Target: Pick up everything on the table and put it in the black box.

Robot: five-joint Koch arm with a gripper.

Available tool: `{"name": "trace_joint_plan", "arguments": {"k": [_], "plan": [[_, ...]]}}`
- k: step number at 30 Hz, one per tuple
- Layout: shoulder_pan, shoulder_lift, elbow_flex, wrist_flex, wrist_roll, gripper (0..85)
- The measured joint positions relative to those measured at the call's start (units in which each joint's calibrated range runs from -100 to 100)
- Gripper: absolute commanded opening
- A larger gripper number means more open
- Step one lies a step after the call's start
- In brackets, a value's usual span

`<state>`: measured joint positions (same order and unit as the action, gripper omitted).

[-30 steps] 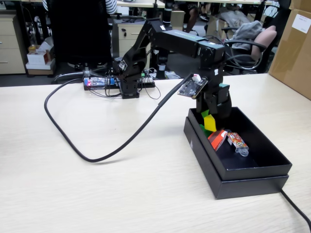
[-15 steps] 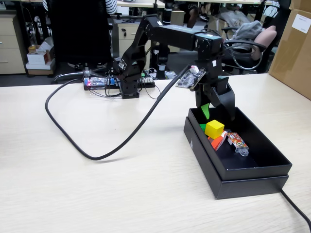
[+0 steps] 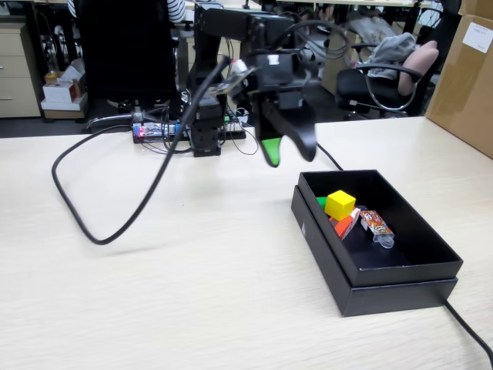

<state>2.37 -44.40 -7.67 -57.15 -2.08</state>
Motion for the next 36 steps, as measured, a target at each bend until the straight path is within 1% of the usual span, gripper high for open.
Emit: {"name": "trace_joint_plan", "arguments": {"k": [5,9,10,12,16,21,23,30,32,36], "plan": [[-3.3,-9.1,-16.3,7.4,-2.8,49.7],[-4.2,-15.7,-28.7,11.5,-3.7,49.9],[-4.4,-18.2,-34.5,14.5,-3.9,49.9],[-4.8,-21.5,-39.8,19.0,-4.2,50.0],[-5.2,-26.0,-47.8,26.0,-3.6,50.3],[-5.1,-29.3,-58.7,40.9,-2.3,49.9],[-4.6,-29.9,-59.3,43.9,-1.7,49.6],[-3.3,-30.8,-60.9,45.1,3.8,49.3],[-3.1,-30.8,-61.0,44.9,4.4,49.2],[-3.3,-30.8,-62.5,44.8,4.5,49.5]]}}
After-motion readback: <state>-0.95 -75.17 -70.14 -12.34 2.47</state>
